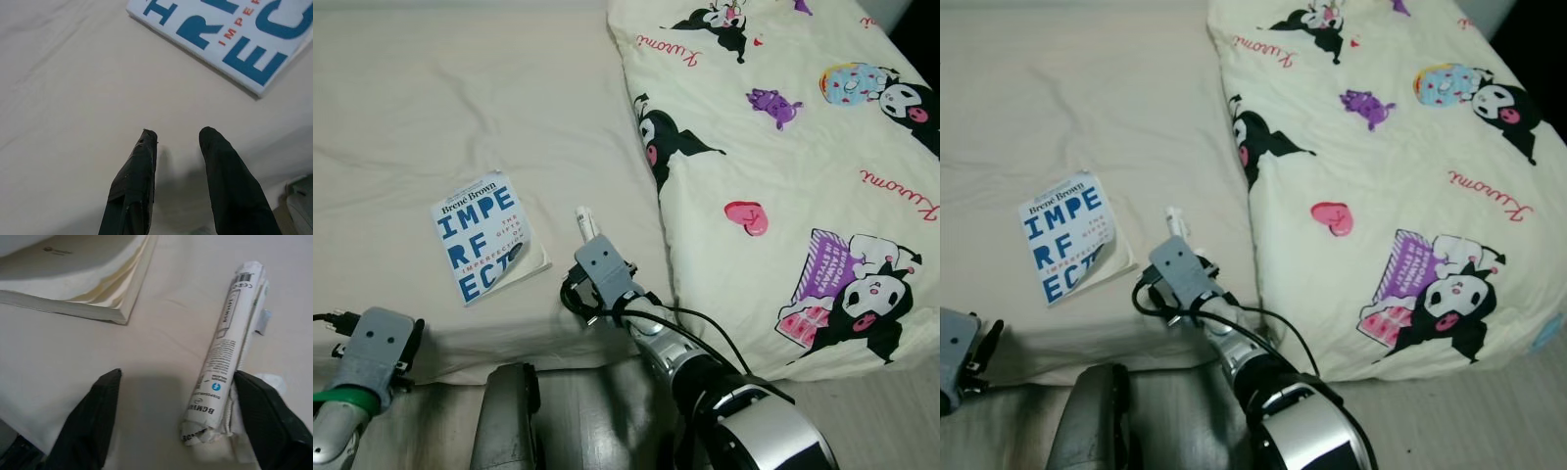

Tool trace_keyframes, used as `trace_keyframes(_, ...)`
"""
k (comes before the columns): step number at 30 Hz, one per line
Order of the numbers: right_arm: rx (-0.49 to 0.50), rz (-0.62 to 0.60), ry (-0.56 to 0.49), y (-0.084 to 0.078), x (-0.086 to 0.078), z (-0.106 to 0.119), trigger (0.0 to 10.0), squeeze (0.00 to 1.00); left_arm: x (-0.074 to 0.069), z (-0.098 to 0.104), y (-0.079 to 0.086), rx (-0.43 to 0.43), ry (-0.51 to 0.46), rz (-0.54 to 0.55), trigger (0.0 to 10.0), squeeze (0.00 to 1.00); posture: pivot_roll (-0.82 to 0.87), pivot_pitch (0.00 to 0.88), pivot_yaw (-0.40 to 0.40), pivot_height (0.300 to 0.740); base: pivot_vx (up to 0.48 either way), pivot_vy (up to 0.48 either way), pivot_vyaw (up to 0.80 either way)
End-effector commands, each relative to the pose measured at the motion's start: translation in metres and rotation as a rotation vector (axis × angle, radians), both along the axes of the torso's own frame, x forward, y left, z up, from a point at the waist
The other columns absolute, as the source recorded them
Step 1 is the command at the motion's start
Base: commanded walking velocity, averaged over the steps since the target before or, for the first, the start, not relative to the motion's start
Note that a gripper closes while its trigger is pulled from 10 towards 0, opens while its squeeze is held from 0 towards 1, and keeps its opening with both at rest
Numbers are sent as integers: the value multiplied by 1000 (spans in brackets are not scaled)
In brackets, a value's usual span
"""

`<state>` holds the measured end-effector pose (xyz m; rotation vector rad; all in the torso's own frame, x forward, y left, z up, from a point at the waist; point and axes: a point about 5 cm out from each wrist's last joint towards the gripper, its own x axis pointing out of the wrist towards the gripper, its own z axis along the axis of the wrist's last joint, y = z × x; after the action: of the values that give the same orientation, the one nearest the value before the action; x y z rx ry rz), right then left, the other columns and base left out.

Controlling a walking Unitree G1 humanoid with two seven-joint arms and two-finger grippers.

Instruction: Clean up the room

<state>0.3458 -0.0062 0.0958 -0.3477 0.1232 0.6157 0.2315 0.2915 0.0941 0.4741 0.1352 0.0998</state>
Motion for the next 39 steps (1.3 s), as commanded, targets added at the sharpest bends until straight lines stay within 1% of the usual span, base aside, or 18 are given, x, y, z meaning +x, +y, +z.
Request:
trace_keyframes(1, 15, 62, 60, 29, -18, -10, 0, 0, -6, -8, 4, 4, 54, 10, 10000, 0, 267, 265, 29, 558, 0, 0, 0)
trace_keyframes(7, -6, 70, 44, 30, -20, -12, 0, 0, -5, -8, 3, 14, 60, -4, 10000, 0, 267, 261, 34, 558, 0, 0, 0)
trace_keyframes(13, -8, 74, 43, 31, -21, -13, 0, 0, -6, -10, 3, 22, 68, -12, 10000, 0, 268, 257, 36, 558, 0, 0, 0)
trace_keyframes(16, -1, 81, 50, 32, -23, -14, 0, 0, -5, -10, 4, 21, 69, -11, 10000, 0, 268, 257, 37, 558, 0, 0, 0)
trace_keyframes(22, 44, 90, 77, 34, -24, -14, 0, 0, -3, -11, 3, 19, 69, -15, 10000, 0, 263, 243, 36, 558, 0, 0, 0)
trace_keyframes(28, 54, 92, 82, 34, -24, -14, 0, 0, -1, -12, 1, 20, 71, -22, 10000, 0, 261, 232, 37, 558, 0, 0, 0)
trace_keyframes(31, 112, 61, 104, 30, -21, -11, 0, 0, 5, -12, -1, 14, 63, -26, 10000, 0, 244, 195, 38, 558, 0, 0, 0)
trace_keyframes(32, 112, 61, 104, 30, -21, -11, 0, 0, 5, -12, -1, 14, 63, -26, 10000, 0, 244, 195, 38, 558, 0, 0, 0)
trace_keyframes(33, 154, 46, 113, 28, -19, -9, 0, 0, 8, -11, -3, 2, 53, -25, 10000, 0, 244, 195, 38, 558, 0, 0, 0)
trace_keyframes(35, 250, 10, 124, 22, -12, -3, 0, 0, 16, -8, -10, -35, 24, -24, 10000, 0, 227, 165, 33, 558, 0, 0, 0)
trace_keyframes(36, 280, 1, 126, 19, -11, -1, 0, 0, 19, -7, -12, -45, 16, -25, 10000, 0, 227, 165, 33, 558, 0, 0, 0)
trace_keyframes(37, 280, 1, 126, 19, -11, -1, 0, 0, 19, -7, -12, -45, 16, -25, 10000, 0, 227, 165, 33, 558, 0, 0, 0)
trace_keyframes(38, 319, -13, 129, 15, -9, 0, 0, 0, 23, -7, -17, -62, 7, -30, 10000, 0, 208, 133, 30, 558, 0, 0, 0)
trace_keyframes(39, 375, -29, 132, 8, -6, 2, 0, 0, 26, -7, -23, -83, -4, -36, 10000, 0, 203, 127, 30, 558, 0, 0, 0)
